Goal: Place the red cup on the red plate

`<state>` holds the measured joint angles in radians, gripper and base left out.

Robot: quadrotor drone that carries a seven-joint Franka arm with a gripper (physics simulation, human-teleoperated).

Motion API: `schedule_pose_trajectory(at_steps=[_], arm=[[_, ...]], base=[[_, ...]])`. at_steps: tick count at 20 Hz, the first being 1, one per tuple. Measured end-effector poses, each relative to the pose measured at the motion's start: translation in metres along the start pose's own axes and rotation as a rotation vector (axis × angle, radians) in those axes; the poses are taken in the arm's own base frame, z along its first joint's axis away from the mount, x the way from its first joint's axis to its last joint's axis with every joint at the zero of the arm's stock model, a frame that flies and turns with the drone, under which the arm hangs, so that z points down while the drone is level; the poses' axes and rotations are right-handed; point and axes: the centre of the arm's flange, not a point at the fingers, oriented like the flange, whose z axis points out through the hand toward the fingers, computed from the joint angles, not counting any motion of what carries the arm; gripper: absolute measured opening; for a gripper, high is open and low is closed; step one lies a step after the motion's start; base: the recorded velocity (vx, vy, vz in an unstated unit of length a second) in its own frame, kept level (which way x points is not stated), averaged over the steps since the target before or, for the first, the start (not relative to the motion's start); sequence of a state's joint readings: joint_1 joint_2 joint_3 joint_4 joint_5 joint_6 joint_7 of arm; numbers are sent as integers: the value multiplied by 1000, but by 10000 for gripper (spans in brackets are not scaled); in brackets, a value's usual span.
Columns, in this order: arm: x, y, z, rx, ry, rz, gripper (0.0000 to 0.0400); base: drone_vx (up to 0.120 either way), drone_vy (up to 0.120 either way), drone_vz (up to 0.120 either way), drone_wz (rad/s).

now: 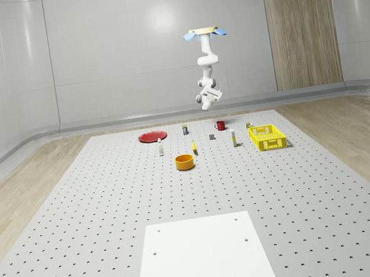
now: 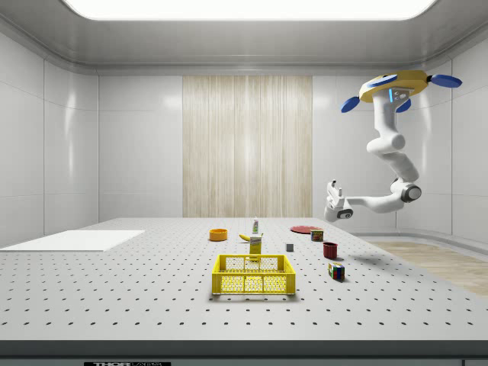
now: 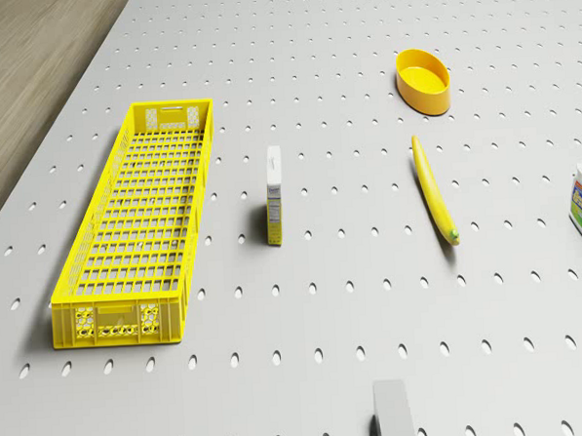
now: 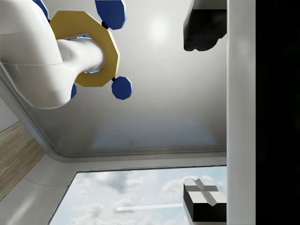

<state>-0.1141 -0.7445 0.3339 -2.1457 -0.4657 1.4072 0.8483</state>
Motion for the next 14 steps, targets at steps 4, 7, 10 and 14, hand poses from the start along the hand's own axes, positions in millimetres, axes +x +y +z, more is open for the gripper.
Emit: schedule_pose_trajectory(at_steps=[4, 7, 10, 14], arm=[[-37, -36, 15, -384, 385, -12, 400], [-62, -60, 52, -748, 747, -23, 400], [-71, -68, 97, -1089, 1086, -32, 400], [-66, -62, 140, -1405, 1401, -44, 400]], base=[[110, 0, -110, 0], [0, 0, -93, 0], [0, 0, -120, 0], [0, 0, -120, 0]])
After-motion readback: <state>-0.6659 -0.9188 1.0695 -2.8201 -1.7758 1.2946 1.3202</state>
